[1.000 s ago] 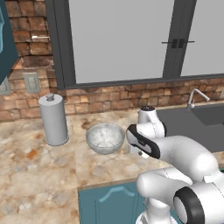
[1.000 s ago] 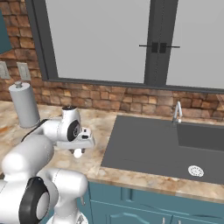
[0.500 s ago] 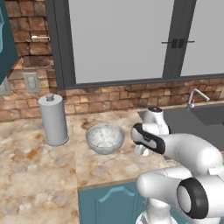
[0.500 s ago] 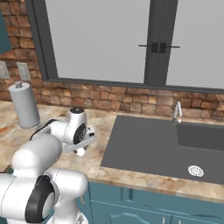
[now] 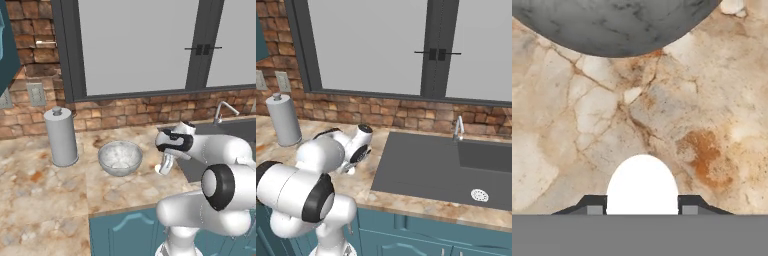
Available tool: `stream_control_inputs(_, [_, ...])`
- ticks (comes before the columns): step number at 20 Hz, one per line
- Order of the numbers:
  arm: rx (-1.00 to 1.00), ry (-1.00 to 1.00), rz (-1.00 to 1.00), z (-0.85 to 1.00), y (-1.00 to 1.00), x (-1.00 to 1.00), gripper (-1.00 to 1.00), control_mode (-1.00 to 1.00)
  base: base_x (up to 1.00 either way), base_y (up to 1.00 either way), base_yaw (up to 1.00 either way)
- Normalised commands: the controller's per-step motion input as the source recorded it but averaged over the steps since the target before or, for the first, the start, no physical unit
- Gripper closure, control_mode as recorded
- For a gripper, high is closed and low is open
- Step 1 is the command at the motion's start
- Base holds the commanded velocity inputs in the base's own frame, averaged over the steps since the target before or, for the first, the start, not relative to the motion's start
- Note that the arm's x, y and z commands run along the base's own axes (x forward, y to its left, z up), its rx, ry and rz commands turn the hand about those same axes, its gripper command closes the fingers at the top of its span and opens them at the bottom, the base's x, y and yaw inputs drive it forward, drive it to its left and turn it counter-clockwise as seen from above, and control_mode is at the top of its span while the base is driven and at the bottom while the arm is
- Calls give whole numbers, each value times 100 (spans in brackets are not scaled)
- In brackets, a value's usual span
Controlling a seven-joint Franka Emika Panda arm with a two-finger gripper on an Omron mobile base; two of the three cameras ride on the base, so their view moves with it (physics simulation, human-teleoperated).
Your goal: Gather the eggs and milk located in the vicinity of the sink area and place them right next to the bowl.
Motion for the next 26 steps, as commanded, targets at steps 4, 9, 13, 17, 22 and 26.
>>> stream_control_inputs(4, [9, -4, 34, 0, 0, 25, 100, -100, 0, 0, 0])
stream_control_inputs(9, [1, -1, 22, 0, 9, 32, 100, -100, 0, 0, 0])
stream_control_inputs(13, [9, -4, 0, 0, 21, 19, 100, -100, 0, 0, 0])
stream_control_inputs(17, [0, -6, 0, 0, 33, 1, 100, -100, 0, 0, 0])
stream_control_inputs(22, [1, -14, 0, -4, 27, 0, 100, -100, 0, 0, 0])
stream_control_inputs(26, [0, -11, 0, -6, 8, 0, 100, -100, 0, 0, 0])
